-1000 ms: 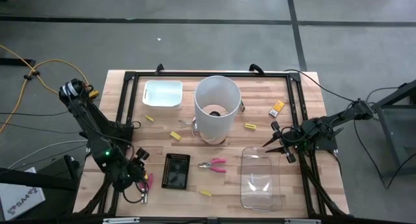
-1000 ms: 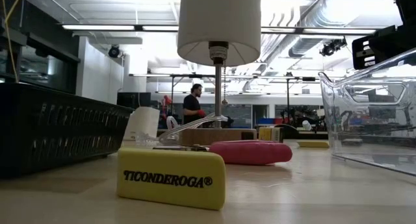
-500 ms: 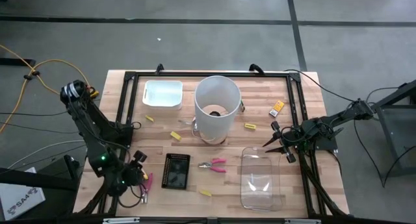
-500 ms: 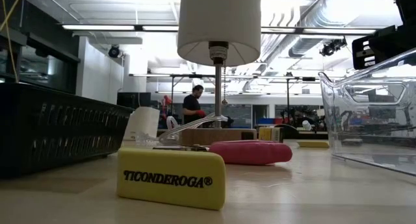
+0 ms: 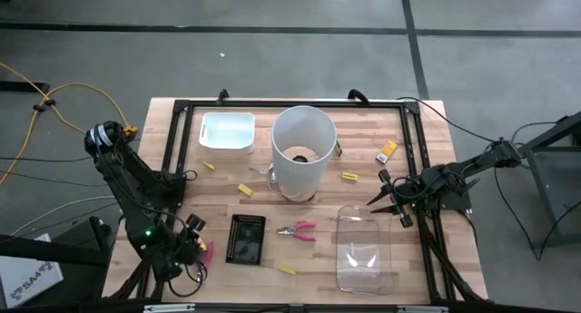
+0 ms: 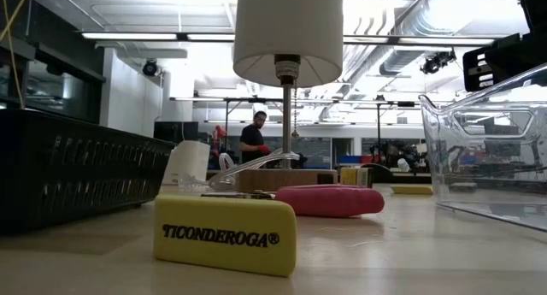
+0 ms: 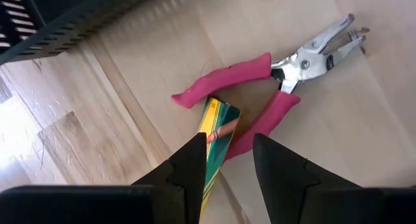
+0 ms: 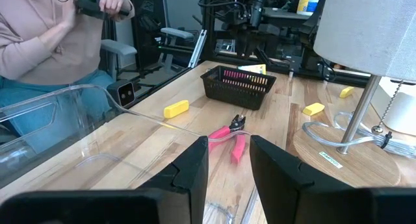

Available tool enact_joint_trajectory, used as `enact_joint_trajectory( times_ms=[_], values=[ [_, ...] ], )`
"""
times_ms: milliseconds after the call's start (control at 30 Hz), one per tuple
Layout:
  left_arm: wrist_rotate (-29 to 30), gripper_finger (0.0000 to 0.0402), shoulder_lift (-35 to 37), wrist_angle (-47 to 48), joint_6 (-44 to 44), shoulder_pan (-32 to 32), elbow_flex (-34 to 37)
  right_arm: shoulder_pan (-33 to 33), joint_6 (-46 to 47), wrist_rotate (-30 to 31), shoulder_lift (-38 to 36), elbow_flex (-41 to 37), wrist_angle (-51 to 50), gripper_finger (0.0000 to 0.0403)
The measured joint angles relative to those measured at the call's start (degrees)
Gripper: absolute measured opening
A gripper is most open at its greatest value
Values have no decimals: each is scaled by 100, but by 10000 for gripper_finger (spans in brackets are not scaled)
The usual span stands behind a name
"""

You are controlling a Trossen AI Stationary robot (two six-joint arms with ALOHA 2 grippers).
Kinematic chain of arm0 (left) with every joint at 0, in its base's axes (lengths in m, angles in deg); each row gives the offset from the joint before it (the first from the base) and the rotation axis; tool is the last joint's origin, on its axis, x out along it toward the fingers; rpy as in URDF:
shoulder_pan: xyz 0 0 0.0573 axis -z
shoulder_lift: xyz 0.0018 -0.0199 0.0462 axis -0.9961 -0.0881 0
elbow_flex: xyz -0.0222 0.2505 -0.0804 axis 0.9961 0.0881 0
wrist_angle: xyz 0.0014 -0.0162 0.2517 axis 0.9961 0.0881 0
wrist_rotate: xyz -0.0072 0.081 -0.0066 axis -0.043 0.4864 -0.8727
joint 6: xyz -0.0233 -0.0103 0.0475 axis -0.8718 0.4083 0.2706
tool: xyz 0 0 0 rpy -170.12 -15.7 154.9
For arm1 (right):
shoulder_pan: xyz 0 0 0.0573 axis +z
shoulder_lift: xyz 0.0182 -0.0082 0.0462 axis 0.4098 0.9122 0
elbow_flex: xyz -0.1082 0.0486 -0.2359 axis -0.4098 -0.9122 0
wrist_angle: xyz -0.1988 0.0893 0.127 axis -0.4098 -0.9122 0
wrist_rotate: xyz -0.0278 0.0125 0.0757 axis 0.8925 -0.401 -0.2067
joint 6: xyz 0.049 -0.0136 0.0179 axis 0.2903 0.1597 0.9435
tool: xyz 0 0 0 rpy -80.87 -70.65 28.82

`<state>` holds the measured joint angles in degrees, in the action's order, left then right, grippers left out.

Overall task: Pick & Place School Supplies
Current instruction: Put the crayon box into the white bin

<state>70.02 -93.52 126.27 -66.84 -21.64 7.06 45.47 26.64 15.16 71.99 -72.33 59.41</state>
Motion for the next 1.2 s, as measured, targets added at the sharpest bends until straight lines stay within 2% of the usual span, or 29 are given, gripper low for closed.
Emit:
enact_joint_trajectory(
  times_ms=[367, 1200],
  values=[
    [108, 119, -14, 157, -109, 0, 0, -2, 0, 1, 0, 2, 0, 105],
    [157, 119, -595, 333, -407, 181, 0, 0, 0, 0, 0, 2, 0, 105]
  ],
)
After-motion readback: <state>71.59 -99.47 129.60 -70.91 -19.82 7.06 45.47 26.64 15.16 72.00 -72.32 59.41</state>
